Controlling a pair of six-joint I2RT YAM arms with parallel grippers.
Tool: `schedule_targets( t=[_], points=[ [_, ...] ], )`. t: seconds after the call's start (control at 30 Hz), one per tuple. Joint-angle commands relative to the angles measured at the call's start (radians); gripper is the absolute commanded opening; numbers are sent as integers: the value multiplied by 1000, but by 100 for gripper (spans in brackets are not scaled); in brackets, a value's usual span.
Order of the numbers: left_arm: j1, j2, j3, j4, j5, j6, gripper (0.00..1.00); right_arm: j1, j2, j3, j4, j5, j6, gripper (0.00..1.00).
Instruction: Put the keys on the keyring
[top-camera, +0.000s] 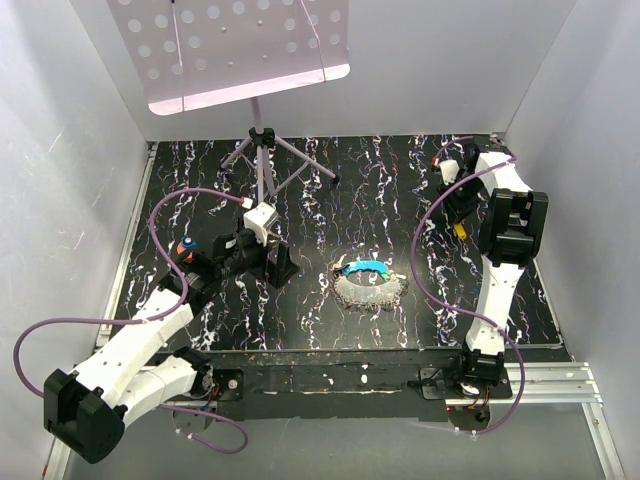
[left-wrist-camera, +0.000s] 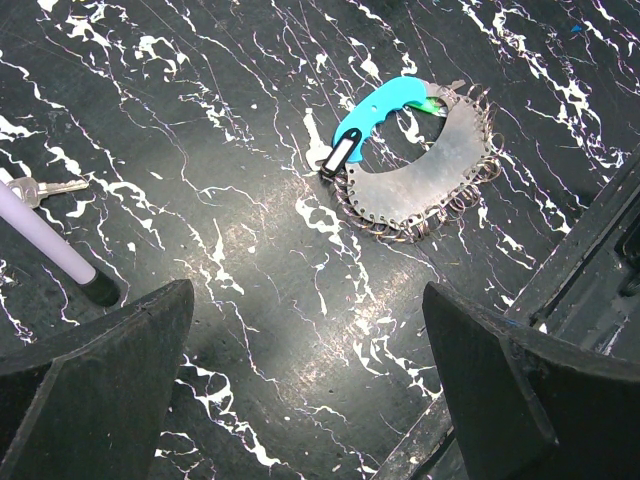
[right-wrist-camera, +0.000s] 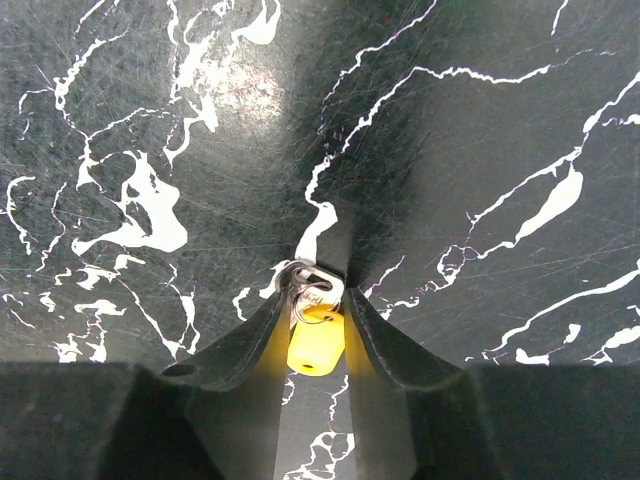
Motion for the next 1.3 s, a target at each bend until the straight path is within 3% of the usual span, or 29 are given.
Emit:
schedule_targets(
  t=[0.0,0.17,0.4,0.63,0.87,1.27],
  points=[
    [3,-5,21,-3,4,17,100,0,6,53,-31,-36,-1,33],
    [3,-3,21,-3,8,17,99,-1,-19,56,-31,-55,7,27],
    [3,-8,21,-1,13,16,100,0,-16,81,-24,-33,21,9],
    [5,-11,20,-1,15,17,100,-3,-19,85,-8,2,34,1],
    [5,-11,20,0,16,16,100,-8,-37,79,-5,-16,33,1],
    [5,-20,17,7,24,16,99,-8,-129,-48,-14,-185,18,1]
  ],
)
